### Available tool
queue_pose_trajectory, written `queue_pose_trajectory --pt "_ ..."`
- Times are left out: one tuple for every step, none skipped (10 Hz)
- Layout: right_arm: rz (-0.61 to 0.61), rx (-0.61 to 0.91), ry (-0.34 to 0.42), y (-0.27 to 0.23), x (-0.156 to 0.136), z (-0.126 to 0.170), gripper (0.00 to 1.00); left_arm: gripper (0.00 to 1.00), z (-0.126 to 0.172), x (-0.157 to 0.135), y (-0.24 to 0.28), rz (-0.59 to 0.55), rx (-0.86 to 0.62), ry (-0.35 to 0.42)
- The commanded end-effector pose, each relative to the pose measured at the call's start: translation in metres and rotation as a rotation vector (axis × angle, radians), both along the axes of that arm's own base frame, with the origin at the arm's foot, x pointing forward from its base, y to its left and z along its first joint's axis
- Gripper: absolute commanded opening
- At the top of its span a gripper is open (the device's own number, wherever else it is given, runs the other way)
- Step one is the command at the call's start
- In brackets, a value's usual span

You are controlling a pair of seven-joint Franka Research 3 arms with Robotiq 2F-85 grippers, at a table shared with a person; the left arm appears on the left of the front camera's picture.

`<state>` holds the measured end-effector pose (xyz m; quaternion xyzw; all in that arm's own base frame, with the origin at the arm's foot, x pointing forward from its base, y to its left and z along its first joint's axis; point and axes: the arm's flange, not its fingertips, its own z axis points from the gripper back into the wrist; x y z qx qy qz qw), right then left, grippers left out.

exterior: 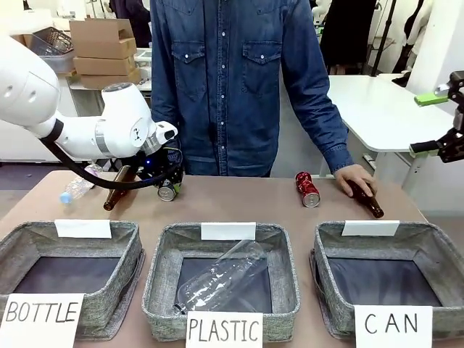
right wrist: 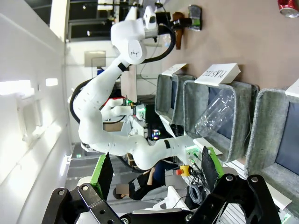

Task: Sort the can waste into the basket.
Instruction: Pick up the can waste from the table and place it in the right Fabric basket.

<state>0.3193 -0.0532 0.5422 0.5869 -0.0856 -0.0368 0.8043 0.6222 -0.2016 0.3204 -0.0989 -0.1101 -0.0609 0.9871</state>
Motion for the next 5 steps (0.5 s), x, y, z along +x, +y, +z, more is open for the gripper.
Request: queue_pose_trajectory --pt "0.003 0.020 -0.020 0.001 0.003 0.003 1.00 0.05 -0.002 -0.001 0.000 0.048 0.045 -0.012" --pt "0.003 0.020 -0.020 0.001 0.003 0.003 1.00 0.00 -0.003 -0.001 0.000 0.055 0.050 -0.006" --pt "0.003 0.020 -0.020 0.001 0.003 0.003 1.00 0.00 -0.002 -0.002 0.001 0.061 0.051 0.001" --pt "0.003 0.020 -0.020 0.001 0.003 0.003 1.00 0.00 0.003 -0.005 0.003 0.070 0.053 0.007" --pt "0.003 0.020 -0.020 0.001 0.003 0.003 1.00 0.00 0.018 -0.015 0.010 0.052 0.040 0.021"
